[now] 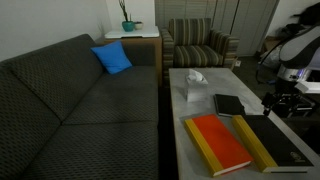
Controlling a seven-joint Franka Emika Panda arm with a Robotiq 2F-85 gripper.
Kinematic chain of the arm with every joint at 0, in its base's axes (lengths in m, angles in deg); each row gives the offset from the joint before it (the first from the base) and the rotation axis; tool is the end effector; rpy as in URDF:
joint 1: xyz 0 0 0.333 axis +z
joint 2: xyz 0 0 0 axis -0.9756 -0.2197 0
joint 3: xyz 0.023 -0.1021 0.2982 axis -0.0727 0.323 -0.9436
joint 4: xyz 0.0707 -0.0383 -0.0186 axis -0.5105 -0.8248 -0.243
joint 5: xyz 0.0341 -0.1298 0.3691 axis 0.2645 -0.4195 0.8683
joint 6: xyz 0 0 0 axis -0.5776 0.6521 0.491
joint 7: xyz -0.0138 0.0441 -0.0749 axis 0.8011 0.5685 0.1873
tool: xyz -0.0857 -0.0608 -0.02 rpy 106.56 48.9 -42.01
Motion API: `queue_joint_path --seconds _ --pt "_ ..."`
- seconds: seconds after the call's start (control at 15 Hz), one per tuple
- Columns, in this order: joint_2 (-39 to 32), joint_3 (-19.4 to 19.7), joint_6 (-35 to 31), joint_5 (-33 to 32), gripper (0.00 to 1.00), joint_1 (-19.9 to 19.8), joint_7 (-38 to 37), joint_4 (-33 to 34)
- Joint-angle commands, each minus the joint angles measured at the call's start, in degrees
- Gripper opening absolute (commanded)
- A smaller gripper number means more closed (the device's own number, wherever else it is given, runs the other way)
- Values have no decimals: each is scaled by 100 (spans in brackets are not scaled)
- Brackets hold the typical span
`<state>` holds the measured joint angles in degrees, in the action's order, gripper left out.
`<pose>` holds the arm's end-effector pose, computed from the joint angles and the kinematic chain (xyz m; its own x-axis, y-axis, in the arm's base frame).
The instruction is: Open the cover of the black and yellow book
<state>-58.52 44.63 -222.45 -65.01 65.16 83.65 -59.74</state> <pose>0.6441 -0.1129 -0.0961 0.9872 -0.0030 -0.1596 -0.0220 -0.9928 -0.1175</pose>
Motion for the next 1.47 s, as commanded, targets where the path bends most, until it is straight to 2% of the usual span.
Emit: queue_joint_path --seconds 0.0,0.2,0.27,0.87,1.4 --pt "-592 -122 -398 181 100 -124 -184 513" --pt "-904 -157 -467 226 100 -165 -283 792" --pt "-629 -175 -634 262 100 -196 -271 366" --pt "-666 -777 -602 575 100 -724 193 455" --pt "-666 -913 -534 723 100 -900 432 469"
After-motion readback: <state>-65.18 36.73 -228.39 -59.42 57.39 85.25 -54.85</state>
